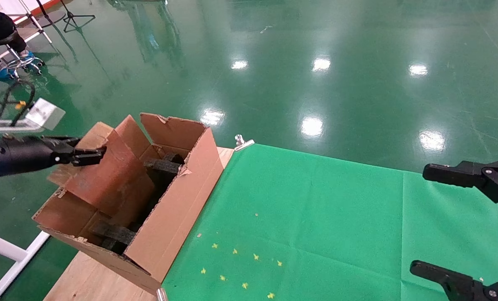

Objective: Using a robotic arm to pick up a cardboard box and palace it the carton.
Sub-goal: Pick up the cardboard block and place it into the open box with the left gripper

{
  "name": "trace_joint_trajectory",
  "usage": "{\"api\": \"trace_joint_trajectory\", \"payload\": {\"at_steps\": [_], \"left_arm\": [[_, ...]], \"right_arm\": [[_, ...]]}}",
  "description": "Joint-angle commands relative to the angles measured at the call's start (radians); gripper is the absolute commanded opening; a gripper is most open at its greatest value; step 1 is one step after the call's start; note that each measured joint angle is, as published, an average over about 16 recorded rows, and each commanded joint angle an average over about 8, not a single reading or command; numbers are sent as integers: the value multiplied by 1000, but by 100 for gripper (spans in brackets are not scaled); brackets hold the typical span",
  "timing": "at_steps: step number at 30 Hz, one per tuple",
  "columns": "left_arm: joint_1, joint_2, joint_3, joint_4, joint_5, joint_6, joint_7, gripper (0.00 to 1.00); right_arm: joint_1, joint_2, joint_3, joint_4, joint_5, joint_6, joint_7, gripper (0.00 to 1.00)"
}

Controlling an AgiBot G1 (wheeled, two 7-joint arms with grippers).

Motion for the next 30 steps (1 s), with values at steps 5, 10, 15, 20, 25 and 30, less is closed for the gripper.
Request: {"api": "trace_joint_trajectory", "payload": {"at_steps": [5, 10, 15, 20, 25, 30], "left_arm": [[18, 54, 5, 128, 2, -49, 72, 0], [-5, 106, 29, 220, 47, -77, 120, 0], [-45, 144, 55, 295, 95, -89, 158, 18], [-72, 164, 62, 354, 108, -96, 170, 80], [-77, 169, 64, 368, 111, -100, 172, 100], [-73, 165, 64, 356, 112, -97, 171, 100]], "right_arm": [[0, 0, 0, 0, 0, 0, 0, 100], [0, 0, 0, 0, 0, 0, 0, 100], [0, 0, 0, 0, 0, 0, 0, 100], [0, 0, 0, 0, 0, 0, 0, 100], [0, 0, 0, 0, 0, 0, 0, 100], [0, 0, 0, 0, 0, 0, 0, 100]]}}
